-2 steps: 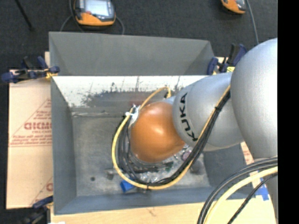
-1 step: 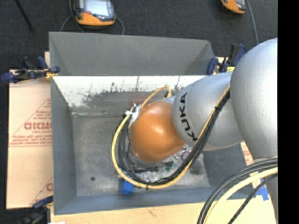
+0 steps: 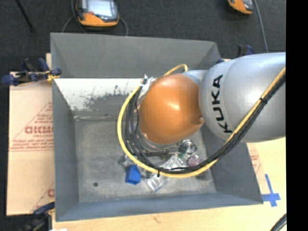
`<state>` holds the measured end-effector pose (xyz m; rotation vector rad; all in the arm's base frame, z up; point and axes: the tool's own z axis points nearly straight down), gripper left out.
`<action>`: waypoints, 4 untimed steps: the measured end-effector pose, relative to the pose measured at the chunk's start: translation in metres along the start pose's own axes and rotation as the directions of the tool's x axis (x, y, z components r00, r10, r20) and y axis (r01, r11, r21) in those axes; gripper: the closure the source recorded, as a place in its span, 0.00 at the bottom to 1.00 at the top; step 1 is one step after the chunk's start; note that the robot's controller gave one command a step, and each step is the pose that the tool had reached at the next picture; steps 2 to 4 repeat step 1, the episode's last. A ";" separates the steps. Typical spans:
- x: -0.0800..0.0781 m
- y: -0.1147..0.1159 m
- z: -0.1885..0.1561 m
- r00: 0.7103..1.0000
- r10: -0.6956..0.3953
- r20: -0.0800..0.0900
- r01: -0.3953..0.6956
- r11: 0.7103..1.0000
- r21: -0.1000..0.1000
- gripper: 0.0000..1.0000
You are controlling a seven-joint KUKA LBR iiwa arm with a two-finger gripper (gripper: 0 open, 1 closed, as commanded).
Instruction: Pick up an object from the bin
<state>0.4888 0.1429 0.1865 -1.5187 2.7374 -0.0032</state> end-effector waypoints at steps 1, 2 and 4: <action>-0.002 -0.014 -0.058 0.998 -0.055 -0.002 0.055 0.998 0.000 1.00; -0.002 -0.014 -0.058 0.998 -0.055 -0.002 0.055 0.998 0.000 1.00; -0.002 -0.014 -0.058 0.998 -0.055 -0.002 0.055 0.998 0.000 1.00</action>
Offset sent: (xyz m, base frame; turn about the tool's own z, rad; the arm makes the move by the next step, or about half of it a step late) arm 0.0098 -0.0054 0.0543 -0.0578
